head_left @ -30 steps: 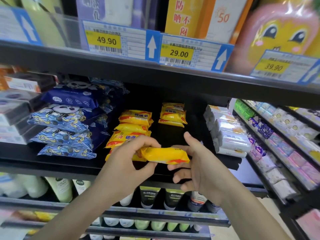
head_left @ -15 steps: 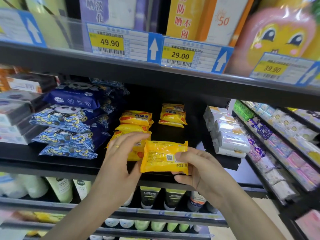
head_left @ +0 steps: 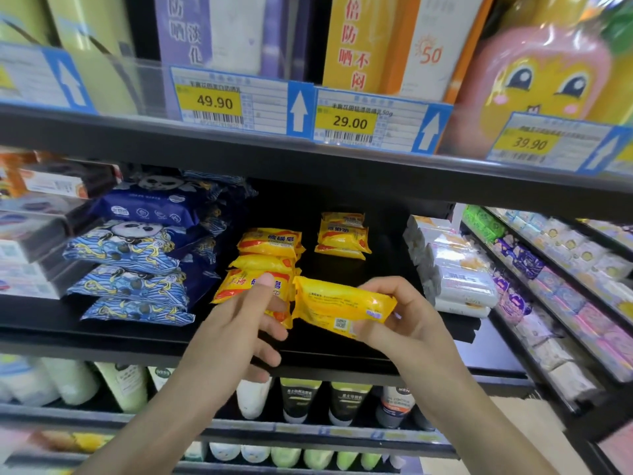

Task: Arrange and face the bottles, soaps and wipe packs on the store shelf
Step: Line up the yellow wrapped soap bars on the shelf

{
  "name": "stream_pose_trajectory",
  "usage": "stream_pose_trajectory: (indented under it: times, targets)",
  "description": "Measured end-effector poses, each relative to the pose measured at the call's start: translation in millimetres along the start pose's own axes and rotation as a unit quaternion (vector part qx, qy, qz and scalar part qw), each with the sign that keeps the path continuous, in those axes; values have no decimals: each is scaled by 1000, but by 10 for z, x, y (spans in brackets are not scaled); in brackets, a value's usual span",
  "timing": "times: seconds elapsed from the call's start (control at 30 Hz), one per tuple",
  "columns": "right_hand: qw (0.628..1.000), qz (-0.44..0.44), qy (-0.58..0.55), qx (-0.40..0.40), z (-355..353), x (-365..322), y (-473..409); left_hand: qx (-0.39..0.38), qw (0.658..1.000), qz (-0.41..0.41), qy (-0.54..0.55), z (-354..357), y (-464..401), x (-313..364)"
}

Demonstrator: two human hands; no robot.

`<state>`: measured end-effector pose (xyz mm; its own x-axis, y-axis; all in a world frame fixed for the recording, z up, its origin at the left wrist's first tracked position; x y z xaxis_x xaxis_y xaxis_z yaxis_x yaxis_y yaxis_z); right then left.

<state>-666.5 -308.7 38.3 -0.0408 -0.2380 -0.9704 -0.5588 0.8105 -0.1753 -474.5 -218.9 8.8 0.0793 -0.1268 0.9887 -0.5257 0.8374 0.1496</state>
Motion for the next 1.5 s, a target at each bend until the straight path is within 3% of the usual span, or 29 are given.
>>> stream_pose_trajectory:
  times: [0.13, 0.23, 0.43, 0.53, 0.67, 0.77, 0.93, 1.0, 1.07, 1.13, 1.2, 1.33, 1.5]
  targets:
    - [993, -95, 71, -12, 42, -61, 44, -85, 983, -130, 101, 161, 48, -75]
    - [979, -143, 145, -12, 70, -64, 78, -114, 967, -158, 164, 207, 58, -73]
    - [929, -224, 293, -35, 163, -66, 92, -68, 974, -137, 169, 183, 19, -121]
    - [912, -213, 340, -89, 242, 14, 93, -56, 976, -125, 171, 153, 18, -140]
    - [906, -186, 359, -124, 327, 46, 62, -53, 980, -102, 160, 97, 11, -171]
    - [894, -211, 381, -106, 421, -24, -36, -45, 982, -76, 166, 41, 25, -167]
    - [906, -202, 359, -99, 518, -139, -349, -16, 974, -78, 210, -149, -24, -202]
    - [908, -201, 358, -88, 549, -216, -535, 2, 986, -61, 155, -253, -34, -257]
    - [899, -192, 385, -81, 623, -258, -745, 7, 999, 38, -20, -328, -19, -278]
    - [884, -176, 424, -89, 741, -249, -941, 11, 970, 145, -196, -333, 38, -274]
    - [876, -168, 441, -94, 854, -214, -1082, 16, 932, 204, -300, -311, 65, -272]
    - [851, -160, 493, -91, 1004, -87, -1206, 14, 899, 239, -368, -268, 77, -207]
    - [842, -174, 501, -96, 990, -14, -1181, 17, 892, 250, -376, -242, 32, -167]
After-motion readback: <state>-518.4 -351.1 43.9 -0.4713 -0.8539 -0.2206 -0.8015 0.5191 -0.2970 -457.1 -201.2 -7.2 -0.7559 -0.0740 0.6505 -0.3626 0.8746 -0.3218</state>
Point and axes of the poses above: each hand's wrist, its own y-axis away from the middle knuckle, its own z-axis out of the palm, x = y × z, the point moved 7 cm from there along -y, towards the middle knuckle, and after that the axes turned 5 degrees about y, right-handed, at the moved point
